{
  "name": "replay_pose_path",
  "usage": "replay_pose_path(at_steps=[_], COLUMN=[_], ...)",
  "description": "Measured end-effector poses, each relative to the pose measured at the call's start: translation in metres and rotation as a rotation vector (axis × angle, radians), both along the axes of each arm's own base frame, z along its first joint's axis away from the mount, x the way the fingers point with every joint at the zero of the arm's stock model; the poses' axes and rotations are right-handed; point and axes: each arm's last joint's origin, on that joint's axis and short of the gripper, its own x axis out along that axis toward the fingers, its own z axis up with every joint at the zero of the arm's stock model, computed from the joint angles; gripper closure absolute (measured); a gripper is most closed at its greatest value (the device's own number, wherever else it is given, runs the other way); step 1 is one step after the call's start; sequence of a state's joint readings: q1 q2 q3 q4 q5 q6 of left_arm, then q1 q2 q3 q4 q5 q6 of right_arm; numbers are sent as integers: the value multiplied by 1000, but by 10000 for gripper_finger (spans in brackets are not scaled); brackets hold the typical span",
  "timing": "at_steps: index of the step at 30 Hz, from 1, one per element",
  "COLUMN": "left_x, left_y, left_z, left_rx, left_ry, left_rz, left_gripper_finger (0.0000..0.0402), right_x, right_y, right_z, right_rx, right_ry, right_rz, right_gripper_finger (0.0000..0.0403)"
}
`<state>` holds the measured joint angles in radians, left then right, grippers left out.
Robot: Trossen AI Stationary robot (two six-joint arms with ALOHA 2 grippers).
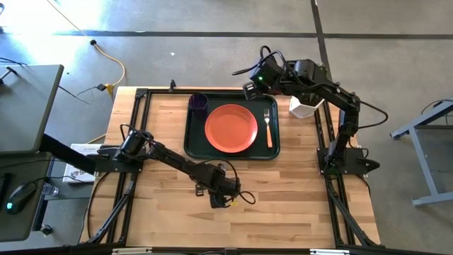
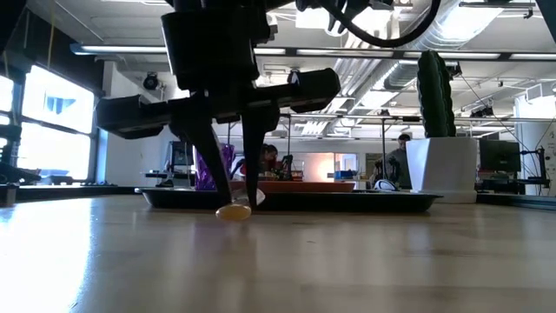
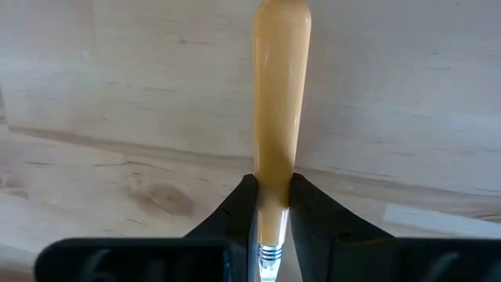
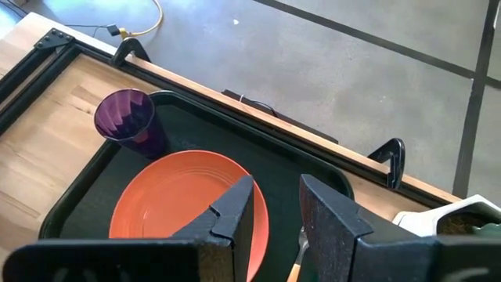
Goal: Pick and place plate/cup/fork/spoon on tray
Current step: Put the yellow spoon on the black serving tray to the left of the yellow fork
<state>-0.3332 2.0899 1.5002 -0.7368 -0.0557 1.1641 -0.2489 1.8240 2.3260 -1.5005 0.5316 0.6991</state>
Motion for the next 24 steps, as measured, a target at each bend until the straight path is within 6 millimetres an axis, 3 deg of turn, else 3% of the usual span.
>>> replay_pose_path(at_steps=[7, 16, 24], left_x=[4, 5, 3], left_y=[-2, -3, -5], left_z=[-11, -11, -11], left_rx=[-21, -5, 13], left_ry=[1, -12, -17], left_rz=[3, 56, 84], left_gripper_finger=[339, 331, 297], right_x=[0, -1, -2], right_y=[0, 0, 0], right_z=[0, -1, -1], right_rx=[-2, 0, 5], right_ry=[9, 22, 22], right_rz=[7, 8, 1], right_gripper_finger=[306, 306, 306])
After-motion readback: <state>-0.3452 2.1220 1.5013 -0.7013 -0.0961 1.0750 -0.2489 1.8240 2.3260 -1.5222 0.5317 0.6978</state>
